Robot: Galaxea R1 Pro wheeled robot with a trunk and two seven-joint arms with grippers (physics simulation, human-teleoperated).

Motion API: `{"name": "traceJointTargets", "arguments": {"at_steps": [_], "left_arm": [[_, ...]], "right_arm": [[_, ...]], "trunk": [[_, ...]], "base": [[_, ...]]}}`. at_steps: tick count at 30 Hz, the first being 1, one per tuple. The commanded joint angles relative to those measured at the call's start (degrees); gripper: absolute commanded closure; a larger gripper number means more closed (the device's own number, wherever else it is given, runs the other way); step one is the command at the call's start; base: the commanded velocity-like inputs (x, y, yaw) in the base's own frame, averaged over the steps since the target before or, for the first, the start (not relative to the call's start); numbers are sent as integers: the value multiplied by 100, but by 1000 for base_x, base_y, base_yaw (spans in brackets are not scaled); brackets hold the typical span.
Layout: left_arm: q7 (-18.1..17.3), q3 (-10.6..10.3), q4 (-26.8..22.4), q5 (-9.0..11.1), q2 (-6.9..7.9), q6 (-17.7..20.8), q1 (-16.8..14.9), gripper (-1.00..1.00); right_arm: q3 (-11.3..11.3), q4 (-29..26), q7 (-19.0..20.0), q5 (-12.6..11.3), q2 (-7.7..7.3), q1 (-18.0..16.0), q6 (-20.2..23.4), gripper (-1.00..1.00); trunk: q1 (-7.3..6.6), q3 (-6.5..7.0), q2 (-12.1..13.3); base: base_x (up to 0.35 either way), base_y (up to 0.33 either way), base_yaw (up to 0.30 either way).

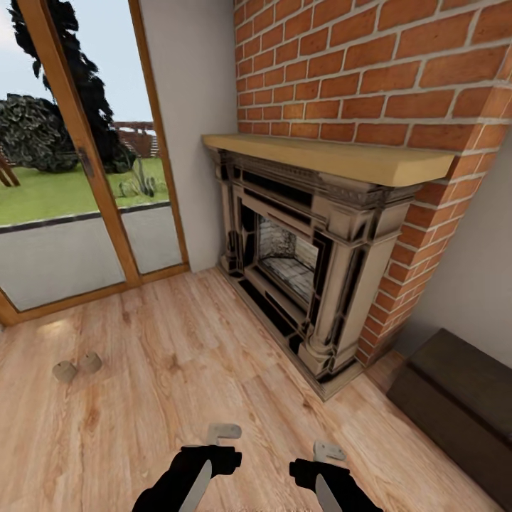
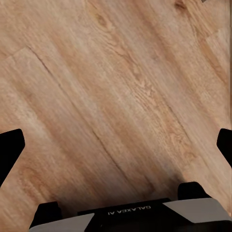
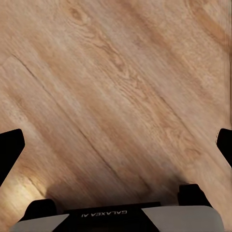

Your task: Place each of the two pumpkins and all three candles from the living room inside a cabinet in the living room (use any cabinet), then make sure every cabinet is closed, and position the cauldron so it is next to a table in the living room.

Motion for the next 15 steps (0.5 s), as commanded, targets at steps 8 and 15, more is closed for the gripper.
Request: {"name": "traceJointTargets", "arguments": {"at_steps": [8,15], "left_arm": [[58,-16,-11,61,3,23,-2,-100],[59,-16,-11,61,3,23,-2,-100]], "right_arm": [[1,-10,-41,-54,0,-3,33,-100],[-163,-10,-41,-46,0,-3,48,-100]], "trunk": [[0,-50,-5],[0,-88,-5]], "base": [[-92,0,-230],[-89,0,-230]]}}
